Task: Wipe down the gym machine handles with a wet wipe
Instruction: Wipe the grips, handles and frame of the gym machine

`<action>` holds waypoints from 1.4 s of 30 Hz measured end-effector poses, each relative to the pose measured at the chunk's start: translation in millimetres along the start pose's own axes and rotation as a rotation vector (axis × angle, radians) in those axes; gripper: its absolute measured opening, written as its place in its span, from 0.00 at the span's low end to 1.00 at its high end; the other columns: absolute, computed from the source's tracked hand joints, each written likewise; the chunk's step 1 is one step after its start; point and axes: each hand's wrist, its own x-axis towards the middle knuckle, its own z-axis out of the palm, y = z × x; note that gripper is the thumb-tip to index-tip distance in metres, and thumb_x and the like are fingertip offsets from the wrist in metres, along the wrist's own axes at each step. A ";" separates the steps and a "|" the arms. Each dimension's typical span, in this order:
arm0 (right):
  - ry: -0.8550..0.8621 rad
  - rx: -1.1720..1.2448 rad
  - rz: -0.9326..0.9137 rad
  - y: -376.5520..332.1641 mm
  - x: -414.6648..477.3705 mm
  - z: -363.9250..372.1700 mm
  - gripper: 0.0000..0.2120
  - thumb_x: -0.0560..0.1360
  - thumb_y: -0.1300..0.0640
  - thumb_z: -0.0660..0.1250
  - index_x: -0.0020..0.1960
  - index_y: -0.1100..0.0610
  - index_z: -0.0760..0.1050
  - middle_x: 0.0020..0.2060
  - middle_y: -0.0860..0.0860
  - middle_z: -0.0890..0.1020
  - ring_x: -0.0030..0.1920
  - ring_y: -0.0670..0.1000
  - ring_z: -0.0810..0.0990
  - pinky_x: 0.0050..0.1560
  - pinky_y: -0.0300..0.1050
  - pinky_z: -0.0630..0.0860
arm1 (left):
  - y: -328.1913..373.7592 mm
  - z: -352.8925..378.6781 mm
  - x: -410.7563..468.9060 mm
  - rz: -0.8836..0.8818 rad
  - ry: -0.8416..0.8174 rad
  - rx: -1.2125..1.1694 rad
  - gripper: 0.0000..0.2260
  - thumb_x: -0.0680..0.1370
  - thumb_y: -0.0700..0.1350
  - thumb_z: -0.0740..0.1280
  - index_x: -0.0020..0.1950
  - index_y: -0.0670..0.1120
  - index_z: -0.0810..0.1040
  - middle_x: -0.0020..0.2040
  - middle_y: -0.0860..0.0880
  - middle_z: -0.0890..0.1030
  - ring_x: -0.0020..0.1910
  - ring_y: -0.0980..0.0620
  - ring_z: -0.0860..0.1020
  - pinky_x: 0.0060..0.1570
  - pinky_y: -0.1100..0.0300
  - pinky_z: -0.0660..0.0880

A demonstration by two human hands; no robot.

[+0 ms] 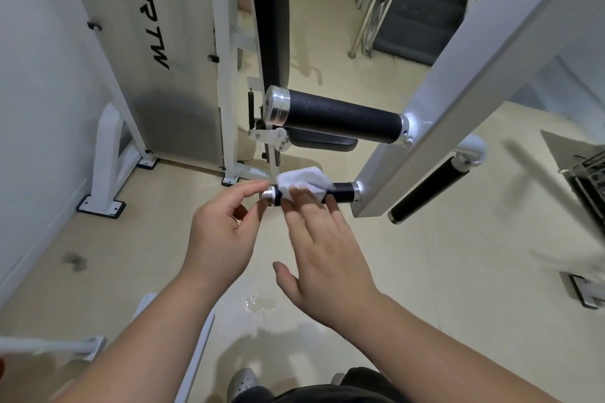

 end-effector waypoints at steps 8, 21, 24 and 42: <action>0.073 -0.068 0.152 19.7 -22.5 12.3 0.41 0.70 0.43 0.74 0.73 0.68 0.69 0.75 0.65 0.68 0.77 0.65 0.66 0.76 0.63 0.64 | -0.9 -4.0 -5.7 -0.024 0.012 0.026 0.15 0.80 0.41 0.70 0.58 0.61 0.82 0.33 0.65 0.78 0.31 0.50 0.73 0.32 0.71 0.68; 0.218 0.054 0.040 39.4 -1.8 12.7 0.31 0.75 0.56 0.66 0.75 0.68 0.65 0.72 0.65 0.70 0.72 0.67 0.69 0.72 0.62 0.69 | 6.2 -6.8 -10.8 -0.004 0.008 0.021 0.17 0.79 0.39 0.70 0.57 0.62 0.80 0.36 0.70 0.79 0.30 0.52 0.71 0.32 0.73 0.67; 0.155 0.000 0.016 22.2 -0.9 15.6 0.34 0.78 0.51 0.62 0.77 0.69 0.61 0.73 0.66 0.68 0.75 0.67 0.64 0.75 0.64 0.64 | 5.0 -5.1 -12.9 0.002 0.018 0.018 0.15 0.79 0.37 0.70 0.58 0.57 0.82 0.37 0.69 0.80 0.31 0.49 0.72 0.33 0.71 0.68; 0.094 -0.031 0.063 -1.0 -7.9 16.8 0.44 0.76 0.40 0.68 0.78 0.70 0.60 0.77 0.68 0.64 0.79 0.67 0.61 0.79 0.62 0.61 | 4.3 1.2 -10.2 0.007 0.008 0.048 0.12 0.79 0.39 0.71 0.58 0.55 0.83 0.35 0.70 0.79 0.29 0.55 0.71 0.34 0.73 0.68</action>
